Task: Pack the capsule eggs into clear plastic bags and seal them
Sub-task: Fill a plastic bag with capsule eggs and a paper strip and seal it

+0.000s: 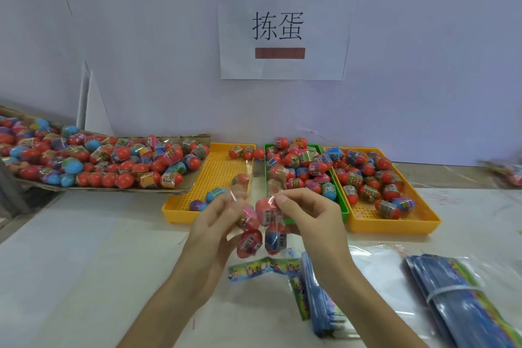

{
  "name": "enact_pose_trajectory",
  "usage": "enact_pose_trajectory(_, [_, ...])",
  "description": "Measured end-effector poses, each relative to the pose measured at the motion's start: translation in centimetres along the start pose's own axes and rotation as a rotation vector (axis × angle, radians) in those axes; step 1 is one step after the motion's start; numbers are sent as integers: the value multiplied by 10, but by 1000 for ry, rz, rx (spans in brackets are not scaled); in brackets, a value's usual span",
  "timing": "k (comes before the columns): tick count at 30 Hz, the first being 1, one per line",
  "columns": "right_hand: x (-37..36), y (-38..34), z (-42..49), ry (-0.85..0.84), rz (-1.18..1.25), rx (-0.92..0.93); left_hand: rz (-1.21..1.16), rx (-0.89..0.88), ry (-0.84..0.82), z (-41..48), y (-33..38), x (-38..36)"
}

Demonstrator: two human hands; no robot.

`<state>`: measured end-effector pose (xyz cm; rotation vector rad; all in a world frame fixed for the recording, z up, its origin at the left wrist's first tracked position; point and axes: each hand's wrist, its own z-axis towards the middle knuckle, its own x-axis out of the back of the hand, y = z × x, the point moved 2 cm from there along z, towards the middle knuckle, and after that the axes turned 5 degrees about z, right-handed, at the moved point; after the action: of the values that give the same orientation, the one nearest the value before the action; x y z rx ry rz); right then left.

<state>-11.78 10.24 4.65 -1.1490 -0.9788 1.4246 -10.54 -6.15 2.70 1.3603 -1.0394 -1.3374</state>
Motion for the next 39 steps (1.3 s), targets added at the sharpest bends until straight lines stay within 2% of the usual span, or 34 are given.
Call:
enact_pose_trajectory(8, [1,5,0,18,-64,29,117,-107,70,-2,1,2])
enact_pose_trajectory(14, [2,12,2,39,-25,-30,57,-69,120,-4,-1,1])
enact_pose_trajectory(22, [4,12,4,38,-44,10,37,-65,156,-4,0,-1])
enact_pose_trajectory(30, [5,16,3,86,-103,56,231,-196,312,-6,-4,0])
enact_pose_trajectory(32, [6,15,4,84,-100,50,225,-200,277,-6,-3,0])
enact_pose_trajectory(36, [14,12,7,86,-149,79,59,-74,80,-5,-1,-4])
enact_pose_trajectory(39, [16,10,8,90,-145,82,16,-74,43,-5,-1,-5])
